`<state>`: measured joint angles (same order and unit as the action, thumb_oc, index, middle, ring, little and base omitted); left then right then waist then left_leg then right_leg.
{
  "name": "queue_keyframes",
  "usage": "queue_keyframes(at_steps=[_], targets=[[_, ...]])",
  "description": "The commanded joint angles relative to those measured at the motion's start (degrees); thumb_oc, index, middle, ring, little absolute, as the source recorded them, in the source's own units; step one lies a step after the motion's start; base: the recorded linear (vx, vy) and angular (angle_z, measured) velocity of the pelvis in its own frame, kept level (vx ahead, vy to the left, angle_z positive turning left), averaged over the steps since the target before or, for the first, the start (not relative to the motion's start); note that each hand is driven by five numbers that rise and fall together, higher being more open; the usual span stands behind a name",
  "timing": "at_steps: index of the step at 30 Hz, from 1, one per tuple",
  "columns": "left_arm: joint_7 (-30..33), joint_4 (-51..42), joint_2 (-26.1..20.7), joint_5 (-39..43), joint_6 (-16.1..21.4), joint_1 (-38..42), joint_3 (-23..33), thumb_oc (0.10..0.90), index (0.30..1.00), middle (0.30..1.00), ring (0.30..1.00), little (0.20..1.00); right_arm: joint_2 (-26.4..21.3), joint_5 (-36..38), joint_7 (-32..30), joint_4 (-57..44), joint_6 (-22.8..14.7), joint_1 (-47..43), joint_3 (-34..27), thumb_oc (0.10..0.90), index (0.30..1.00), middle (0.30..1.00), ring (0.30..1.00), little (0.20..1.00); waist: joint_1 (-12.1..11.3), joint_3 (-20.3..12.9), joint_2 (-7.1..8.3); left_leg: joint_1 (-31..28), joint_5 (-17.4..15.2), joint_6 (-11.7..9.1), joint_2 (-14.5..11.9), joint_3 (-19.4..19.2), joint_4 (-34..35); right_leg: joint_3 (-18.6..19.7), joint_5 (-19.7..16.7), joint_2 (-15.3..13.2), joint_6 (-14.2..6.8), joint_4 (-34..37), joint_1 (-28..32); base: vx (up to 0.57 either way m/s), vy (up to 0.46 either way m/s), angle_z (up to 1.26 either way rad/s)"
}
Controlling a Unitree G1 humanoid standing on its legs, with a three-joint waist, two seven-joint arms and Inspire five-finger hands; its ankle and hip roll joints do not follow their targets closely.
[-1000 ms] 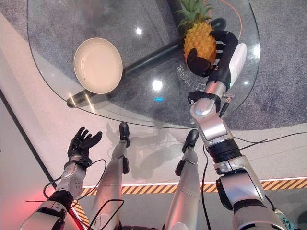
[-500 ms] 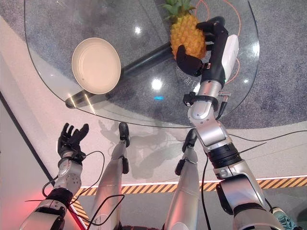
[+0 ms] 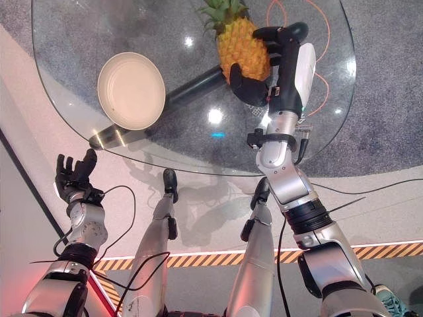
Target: Pick up the fruit to the plate
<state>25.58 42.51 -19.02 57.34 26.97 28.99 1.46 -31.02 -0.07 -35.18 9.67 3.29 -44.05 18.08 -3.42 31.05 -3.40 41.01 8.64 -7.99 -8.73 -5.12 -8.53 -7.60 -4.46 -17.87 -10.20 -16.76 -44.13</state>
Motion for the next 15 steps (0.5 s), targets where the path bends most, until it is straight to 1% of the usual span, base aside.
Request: queue_keyframes(at_steps=[1,4,9,15], targets=[[3.38,-2.50,-7.57,-0.64,6.95,1.26,3.36,0.800,0.900,0.900,0.900,0.900,-1.94,-5.15,-0.13,-9.34,-8.61,-3.24,-1.16,0.100,0.300,0.300,0.300,0.200,0.40,-1.26,-0.12,0.37,-1.60,0.74,-1.48,2.33,-3.30,-2.75,-0.23,-0.62,0.05,-1.40,-0.10,0.00,0.000,0.00],[5.19,-4.49,-7.73,-1.70,7.38,1.89,3.52,0.800,0.900,0.900,0.900,0.900,-1.63,-5.60,0.33,-9.24,-8.71,-2.57,-1.10,0.100,0.300,0.300,0.300,0.200,0.34,-1.26,0.04,0.54,-1.67,0.75,-1.47,2.39,-3.25,-2.87,-0.22,-0.64,-0.02,-1.34,-0.12,0.00,-0.016,0.00],[8.06,-8.45,-7.70,-5.61,9.56,2.30,3.60,0.800,0.900,0.900,0.900,0.900,-0.89,-5.52,0.36,-9.18,-10.09,-0.53,-1.14,0.100,0.300,0.300,0.300,0.200,0.27,-1.26,0.71,0.78,-1.85,0.72,-1.66,2.54,-3.25,-3.40,-0.30,-0.66,-0.12,-0.95,0.20,-0.01,-0.051,0.00],[8.13,-11.91,-7.96,-7.96,10.98,2.59,4.10,0.800,0.900,0.900,0.900,0.900,-0.26,-5.11,1.75,-9.53,-11.01,0.61,-1.60,0.100,0.300,0.300,0.300,0.200,0.20,-1.26,0.96,0.68,-1.85,0.66,-1.74,2.64,-3.03,-3.67,-0.34,-0.60,-0.27,-0.68,0.59,-0.01,-0.024,0.00]])
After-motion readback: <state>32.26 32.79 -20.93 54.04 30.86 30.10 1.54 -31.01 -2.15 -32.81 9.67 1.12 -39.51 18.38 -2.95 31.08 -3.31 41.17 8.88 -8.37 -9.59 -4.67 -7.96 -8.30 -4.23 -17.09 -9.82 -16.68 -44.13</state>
